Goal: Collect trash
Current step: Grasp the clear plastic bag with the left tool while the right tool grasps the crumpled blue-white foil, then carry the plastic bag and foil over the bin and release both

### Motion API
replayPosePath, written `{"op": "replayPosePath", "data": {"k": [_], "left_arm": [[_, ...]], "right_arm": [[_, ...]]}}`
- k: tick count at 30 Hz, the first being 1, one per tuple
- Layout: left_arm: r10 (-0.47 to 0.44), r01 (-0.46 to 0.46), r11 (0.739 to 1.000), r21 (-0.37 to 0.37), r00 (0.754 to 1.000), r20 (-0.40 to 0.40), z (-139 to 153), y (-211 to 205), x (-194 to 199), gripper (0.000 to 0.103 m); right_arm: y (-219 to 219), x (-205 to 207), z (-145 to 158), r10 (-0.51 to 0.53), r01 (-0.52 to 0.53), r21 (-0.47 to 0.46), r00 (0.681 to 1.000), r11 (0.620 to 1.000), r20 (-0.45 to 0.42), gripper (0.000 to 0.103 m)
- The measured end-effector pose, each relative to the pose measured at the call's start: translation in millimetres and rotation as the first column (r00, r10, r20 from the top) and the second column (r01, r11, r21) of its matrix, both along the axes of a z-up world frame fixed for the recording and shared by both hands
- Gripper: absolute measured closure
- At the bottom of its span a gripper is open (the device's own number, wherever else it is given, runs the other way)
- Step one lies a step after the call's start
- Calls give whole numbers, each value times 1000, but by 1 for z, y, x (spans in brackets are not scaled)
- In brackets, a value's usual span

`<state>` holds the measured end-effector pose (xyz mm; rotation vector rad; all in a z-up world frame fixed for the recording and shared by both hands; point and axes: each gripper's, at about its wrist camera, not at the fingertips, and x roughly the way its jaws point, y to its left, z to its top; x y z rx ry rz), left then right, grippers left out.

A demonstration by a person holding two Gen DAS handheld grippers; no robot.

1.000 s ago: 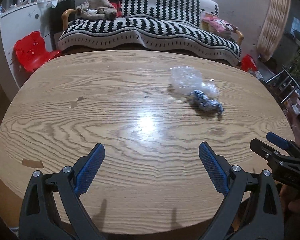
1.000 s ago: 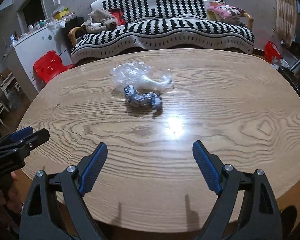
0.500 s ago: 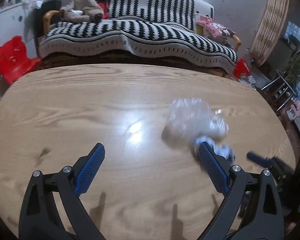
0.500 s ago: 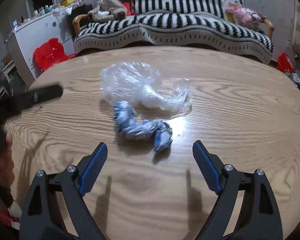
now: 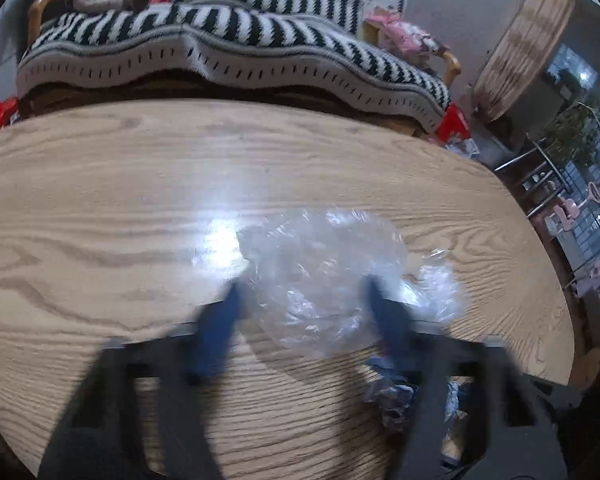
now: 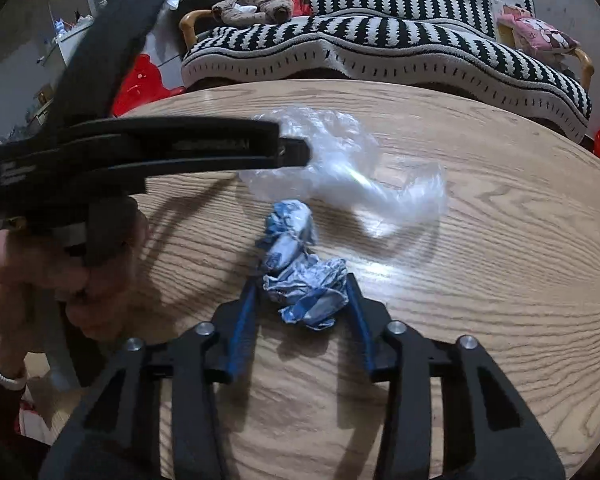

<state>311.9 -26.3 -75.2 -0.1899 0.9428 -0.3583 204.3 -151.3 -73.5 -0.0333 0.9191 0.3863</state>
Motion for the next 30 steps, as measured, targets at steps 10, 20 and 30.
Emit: {"op": "replayPosePath", "data": {"k": [10,20,30], "left_arm": [[46,-51,992,118,998,41,22,5,-50,102],[109,-123,979,161,990,95,70,28,-184,102],[78,-95,984,151,991,111,80,15,-255,102]], "right_arm": [[-15,-60,28,-61,61,-4,998,998,26,66],[-37,-160,68,-180,179,19,982,984,54,66],[-61,-232,80,-251,249,32,964,968,89,65]]}}
